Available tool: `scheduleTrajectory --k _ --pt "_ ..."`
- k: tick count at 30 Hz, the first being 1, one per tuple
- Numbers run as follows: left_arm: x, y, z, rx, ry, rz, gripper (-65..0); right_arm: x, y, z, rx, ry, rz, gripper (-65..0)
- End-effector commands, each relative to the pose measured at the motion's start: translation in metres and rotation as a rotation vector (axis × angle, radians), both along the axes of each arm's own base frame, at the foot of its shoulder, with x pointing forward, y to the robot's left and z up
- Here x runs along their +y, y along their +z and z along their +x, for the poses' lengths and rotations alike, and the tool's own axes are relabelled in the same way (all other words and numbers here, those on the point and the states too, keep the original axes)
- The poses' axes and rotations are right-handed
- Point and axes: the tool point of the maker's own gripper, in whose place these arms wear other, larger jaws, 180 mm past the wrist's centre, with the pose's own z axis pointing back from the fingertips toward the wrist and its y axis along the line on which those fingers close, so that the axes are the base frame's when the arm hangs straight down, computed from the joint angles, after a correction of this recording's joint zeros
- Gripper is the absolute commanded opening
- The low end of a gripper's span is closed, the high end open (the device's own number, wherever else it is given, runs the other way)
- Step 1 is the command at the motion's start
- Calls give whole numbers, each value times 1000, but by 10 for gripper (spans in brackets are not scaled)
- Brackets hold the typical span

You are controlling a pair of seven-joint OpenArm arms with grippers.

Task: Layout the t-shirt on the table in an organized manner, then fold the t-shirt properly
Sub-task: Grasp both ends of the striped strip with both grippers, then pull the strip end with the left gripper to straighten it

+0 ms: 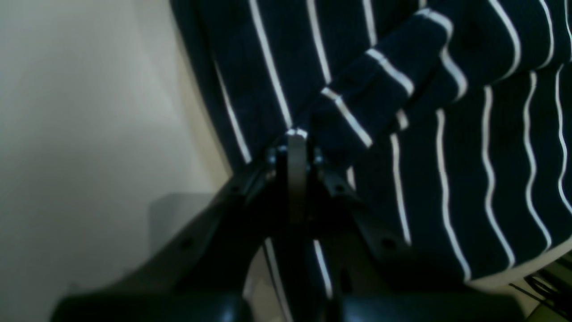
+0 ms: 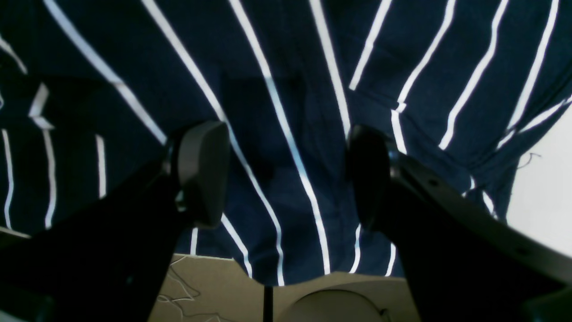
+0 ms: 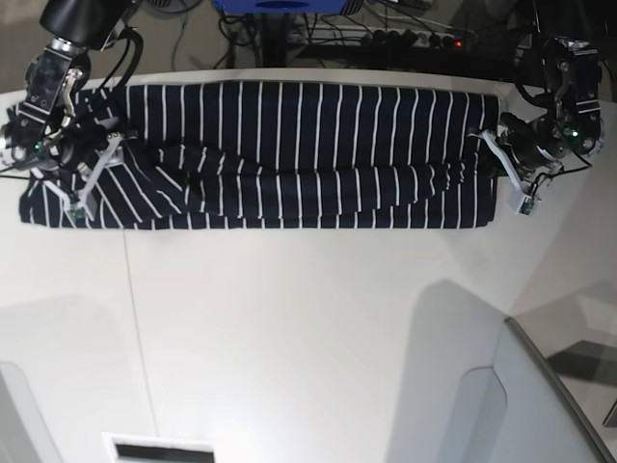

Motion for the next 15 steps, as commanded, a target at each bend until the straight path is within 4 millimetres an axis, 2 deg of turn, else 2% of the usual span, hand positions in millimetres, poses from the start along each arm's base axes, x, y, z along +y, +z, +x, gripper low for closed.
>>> scheduleTrajectory --k 1,3,4,6,8,9,11,12,15 --pt "8 11 10 -36 -1 17 -650 -6 9 10 -38 -1 -16 -260" --pt "12 13 9 -20 0 29 -650 -7 9 10 -38 -1 -18 -260" --pt "12 15 11 -21 -3 32 -625 -7 9 10 -38 -1 -18 -260" --pt "11 23 19 -41 -14 44 -431 -7 9 10 -38 -1 -18 -260" --pt "13 29 22 -56 -24 55 -267 -7 10 10 -39 -1 -19 -260" --pt "14 34 24 -66 -29 59 -191 -8 11 11 -44 -2 -22 -260" --pt "19 45 29 -97 -25 73 -92 -12 22 15 -75 -3 -44 -260" --pt "30 51 28 -109 6 84 -64 -14 30 19 -101 -3 -59 -260" --pt "57 77 31 -163 140 56 -56 -24 51 24 -160 -19 -99 -260"
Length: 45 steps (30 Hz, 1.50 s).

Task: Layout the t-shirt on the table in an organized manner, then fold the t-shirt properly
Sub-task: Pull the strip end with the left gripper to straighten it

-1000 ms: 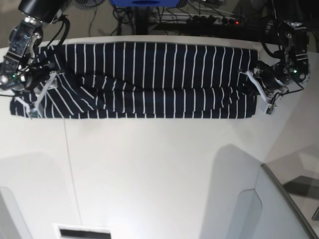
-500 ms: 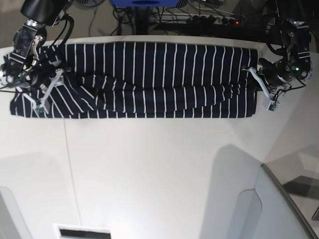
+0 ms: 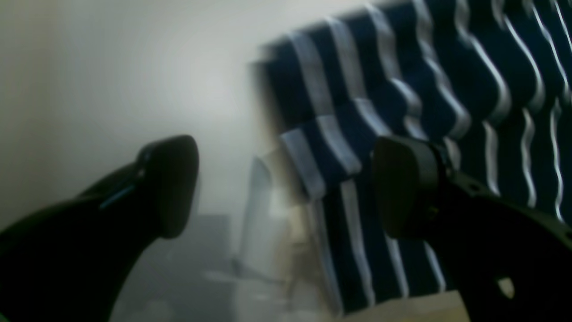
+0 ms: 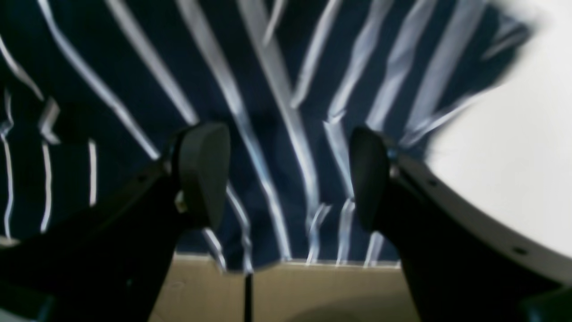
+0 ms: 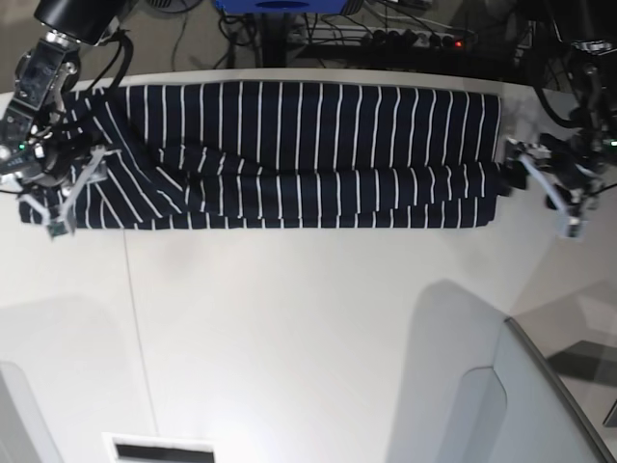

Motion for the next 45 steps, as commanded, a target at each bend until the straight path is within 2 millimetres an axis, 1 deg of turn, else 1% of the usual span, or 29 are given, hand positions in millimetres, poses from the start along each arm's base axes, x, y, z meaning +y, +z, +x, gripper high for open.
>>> scheduleTrajectory --k 1,2,3,5,9,11,14,16,21,24,26,29,31,32,33,34,35,36,38,39,40,42,44,45 --pt "13 22 11 -75 44 -23 -51 -6 12 7 -39 -7 -21 -260" --pt "18 29 10 -99 77 -66 -49 -8 14 8 -46 -10 -25 -260" --pt "18 30 8 -117 90 -118 -49 -8 15 8 -47 -11 -26 -260" --pt "8 22 3 -115 46 -197 -48 -9 14 8 -44 -11 -27 -260" --pt "15 -25 -27 1 129 -267 -51 -6 13 7 -40 -4 -23 -260" --pt "16 -43 -34 -1 193 -322 -54 -6 13 7 -40 -4 -23 -260" --pt "18 -61 -41 -3 264 -372 -54 -6 13 7 -40 -4 -23 -260" --pt "17 -65 -44 -7 283 -387 -54 -5 13 7 -40 -2 -23 -260" --pt "1 -71 -42 -17 286 -421 -54 -4 12 7 -40 -2 -20 -260" --pt "-22 -81 -43 17 242 -445 -56 -4 12 7 -40 -2 -20 -260" --pt "-34 -86 -44 39 215 -454 -56 -4 12 7 -40 -2 -20 -260" --pt "-48 -89 -37 38 205 -481 -58 -4 12 7 -40 -2 -20 -260" --pt "-51 -90 -36 38 203 -486 -63 -4 12 7 -40 -2 -20 -260" --pt "-51 -90 -36 38 203 -487 -87 -4 12 7 -40 -2 -20 -260" --pt "-52 -92 -37 44 205 -489 -130 -4 12 7 -40 -2 -20 -260" --pt "-52 -93 -38 48 210 -493 -196 -4 12 7 -40 -2 -20 -260" --pt "-52 -96 -40 56 216 -497 -267 -5 12 7 -40 -2 -22 -260" --pt "-51 -99 -42 64 225 -501 -355 -5 12 6 -38 -2 -21 -260" --pt "-51 -100 -37 54 240 -514 -543 -5 12 6 -38 -2 -21 -260" --pt "-50 -101 -35 41 253 -520 -619 -5 12 6 -38 -2 -21 -260" --pt "-48 -102 -33 24 268 -526 -650 -5 12 6 -38 -2 -21 -260" --pt "-44 -103 -31 -5 297 -533 -650 -5 12 6 -38 -2 -21 -260" --pt "-39 -98 -21 -38 304 -530 -650 -5 12 6 -38 -2 -21 -260" --pt "-32 -93 -17 -53 302 -516 -650 -5 12 6 -38 -2 -21 -260"
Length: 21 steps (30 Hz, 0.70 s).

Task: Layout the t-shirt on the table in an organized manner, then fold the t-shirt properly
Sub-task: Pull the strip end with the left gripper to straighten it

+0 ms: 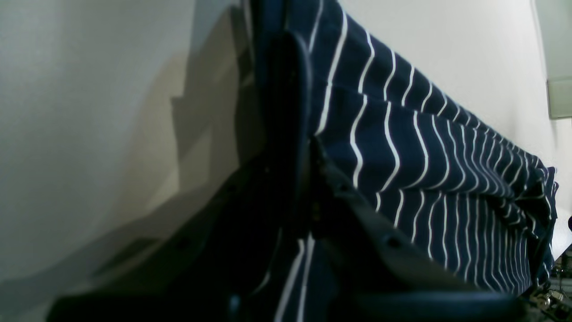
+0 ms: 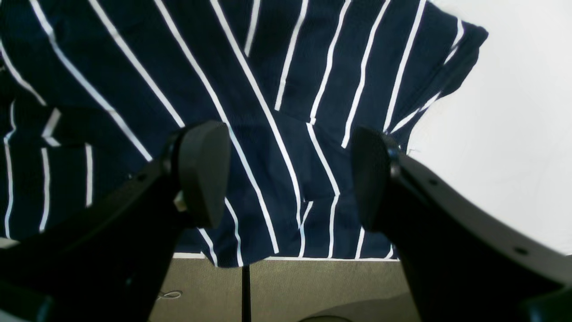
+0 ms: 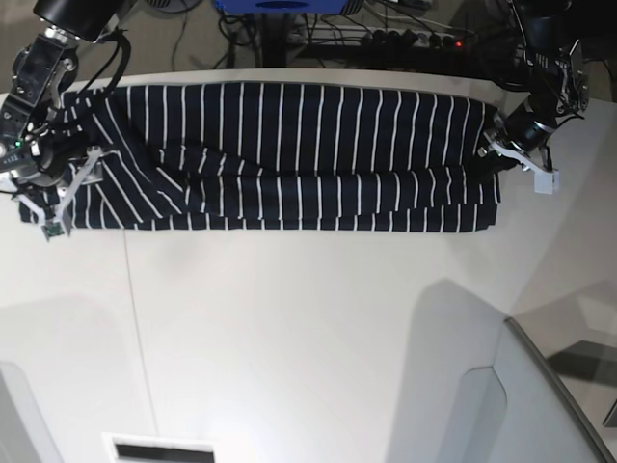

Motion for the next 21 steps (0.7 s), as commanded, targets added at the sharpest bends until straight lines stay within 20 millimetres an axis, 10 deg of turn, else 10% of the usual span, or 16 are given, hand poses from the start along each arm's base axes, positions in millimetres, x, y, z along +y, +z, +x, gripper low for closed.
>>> scheduleTrajectory --k 1,10,21 --pt "22 3 0 35 -4 75 -650 -4 8 8 -31 4 -15 -260" --pt "85 78 38 -91 -98 333 -650 -3 8 8 -31 4 -13 -260" --pt "-13 97 25 -37 -294 645 -650 -3 8 8 -31 4 -11 -260"
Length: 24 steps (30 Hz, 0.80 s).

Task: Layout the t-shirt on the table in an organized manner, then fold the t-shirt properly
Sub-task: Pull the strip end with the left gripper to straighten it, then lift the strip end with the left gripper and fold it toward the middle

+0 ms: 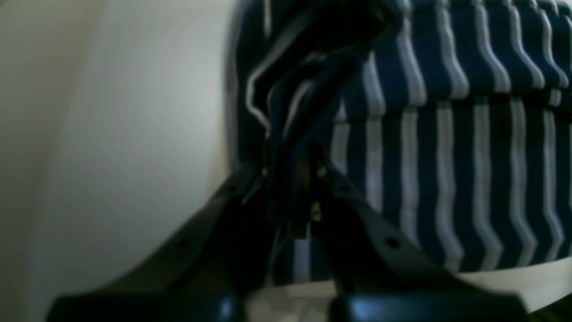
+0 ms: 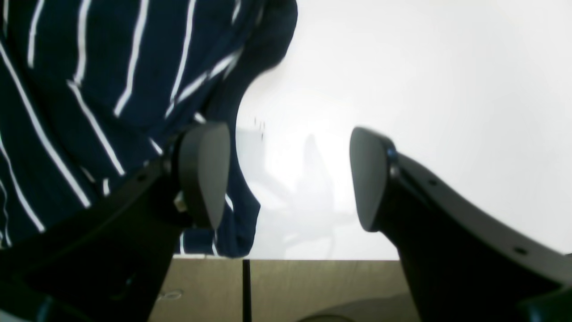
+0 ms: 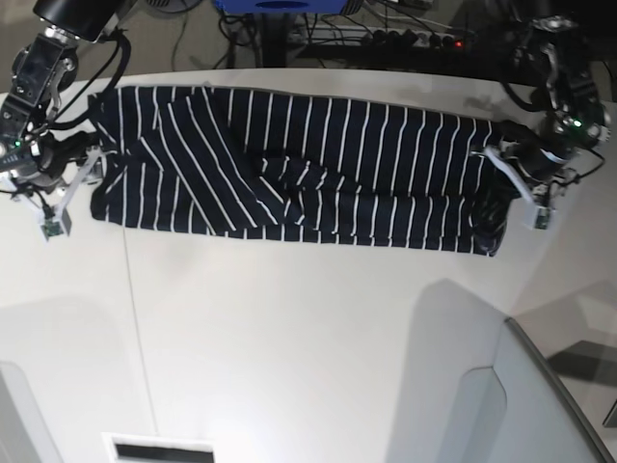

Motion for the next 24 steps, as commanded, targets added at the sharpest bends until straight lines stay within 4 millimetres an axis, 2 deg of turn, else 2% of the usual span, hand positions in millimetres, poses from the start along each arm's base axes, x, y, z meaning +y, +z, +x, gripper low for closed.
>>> scheduleTrajectory --k 1,10,14,16,19,24 --pt "-7 13 10 -54 -6 9 -650 -3 8 8 -33 4 -12 -260" --pt "-104 -5 15 -35 -96 -92 -650 -3 8 8 -33 4 -12 -260" --pt "-138 -5 18 -41 -152 -136 -650 -3 8 8 -33 4 -12 -260" --pt "-151 -2 25 -53 -172 -156 -650 -3 8 8 -33 4 -12 -260" --pt "-169 -14 27 -20 -197 -191 -650 -3 9 9 -34 4 -12 -260" --pt "-186 -31 25 32 -206 -221 -650 -4 9 9 -34 4 -15 -260"
